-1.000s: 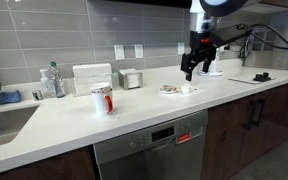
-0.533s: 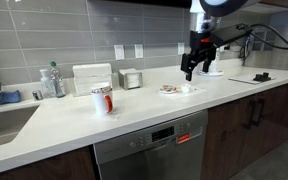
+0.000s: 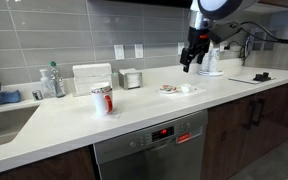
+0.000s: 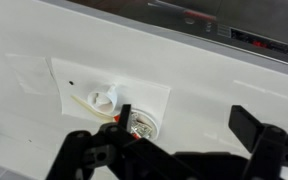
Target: Remove the coffee pod from the white teacup and put it on the counter
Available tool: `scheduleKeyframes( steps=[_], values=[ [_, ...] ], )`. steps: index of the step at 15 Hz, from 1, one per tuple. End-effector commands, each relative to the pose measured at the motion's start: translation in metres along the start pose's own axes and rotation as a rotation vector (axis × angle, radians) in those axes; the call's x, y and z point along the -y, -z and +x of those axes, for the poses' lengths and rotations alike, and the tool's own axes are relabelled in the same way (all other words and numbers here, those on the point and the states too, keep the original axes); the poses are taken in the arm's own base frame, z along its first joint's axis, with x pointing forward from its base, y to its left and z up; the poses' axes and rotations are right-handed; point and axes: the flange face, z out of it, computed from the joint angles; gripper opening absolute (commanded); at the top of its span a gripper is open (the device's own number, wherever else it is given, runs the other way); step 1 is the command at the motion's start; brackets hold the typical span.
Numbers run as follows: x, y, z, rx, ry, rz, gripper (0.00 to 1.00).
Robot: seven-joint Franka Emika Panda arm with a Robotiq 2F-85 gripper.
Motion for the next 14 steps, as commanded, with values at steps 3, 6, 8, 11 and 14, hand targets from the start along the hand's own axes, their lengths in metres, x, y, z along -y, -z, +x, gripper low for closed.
scheduleKeyframes(
  steps=[3, 6, 8, 11, 14],
  values=[
    [-0.058, -0.053, 0.053, 0.101, 0.189, 0.076, 1.0],
    [-0.086, -0.072, 0.08, 0.102, 0.302, 0.147, 1.0],
    [-0.101, -0.084, 0.094, 0.111, 0.364, 0.214, 1.0],
    [-0.12, -0.102, 0.11, 0.149, 0.414, 0.298, 1.0],
    [-0.142, -0.118, 0.118, 0.158, 0.441, 0.337, 1.0]
  ],
)
